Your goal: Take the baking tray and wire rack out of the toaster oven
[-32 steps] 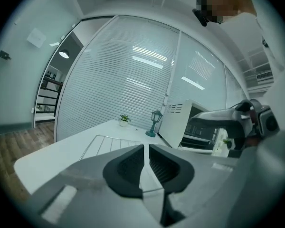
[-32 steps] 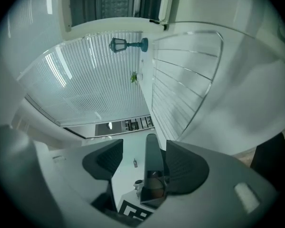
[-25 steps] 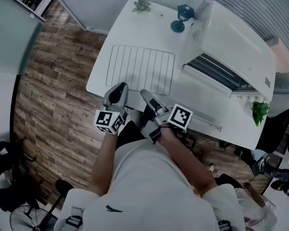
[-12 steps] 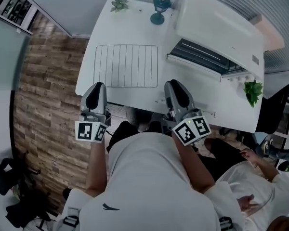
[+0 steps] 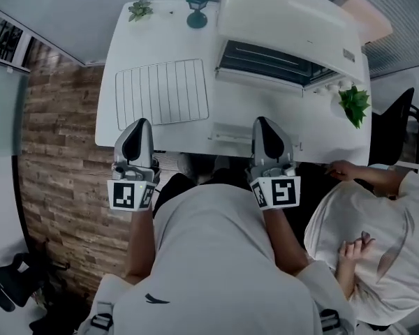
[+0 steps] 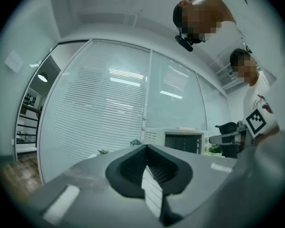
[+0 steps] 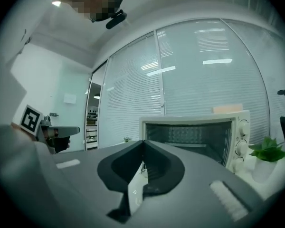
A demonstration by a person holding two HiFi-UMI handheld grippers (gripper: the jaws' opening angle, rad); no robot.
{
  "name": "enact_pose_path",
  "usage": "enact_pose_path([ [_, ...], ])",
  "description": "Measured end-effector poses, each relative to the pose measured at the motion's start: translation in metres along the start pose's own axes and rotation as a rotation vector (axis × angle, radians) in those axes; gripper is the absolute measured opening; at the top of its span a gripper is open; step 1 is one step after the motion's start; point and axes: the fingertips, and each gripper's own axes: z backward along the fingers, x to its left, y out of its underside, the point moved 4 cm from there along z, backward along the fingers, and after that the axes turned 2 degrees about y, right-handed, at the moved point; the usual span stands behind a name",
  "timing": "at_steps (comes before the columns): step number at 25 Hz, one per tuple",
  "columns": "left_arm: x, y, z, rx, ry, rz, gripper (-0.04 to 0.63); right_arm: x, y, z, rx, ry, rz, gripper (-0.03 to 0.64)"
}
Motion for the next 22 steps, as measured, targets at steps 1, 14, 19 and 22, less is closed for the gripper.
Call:
enact_pose_path([
  [1, -0.004, 0.001, -0.002, 0.003, 0.013, 0.004, 0.005, -0.002, 0.000, 0.002, -0.003, 0.006, -0.005, -0.002],
  [14, -0.023, 0.004, -0.013, 0.015, 0.081, 0.009, 0.005, -0.012, 0.007, 0.007, 0.021, 0.053, -0.029, -0.002],
  [19, -0.022, 0.005, -0.013, 0.019, 0.074, 0.009, 0.005, -0.015, 0.008, 0.005, 0.021, 0.053, -0.042, -0.002],
  [22, -0.023, 0.006, -0.013, 0.021, 0.075, 0.012, 0.005, -0.015, 0.008, 0.005, 0.025, 0.054, -0.049, -0.002],
])
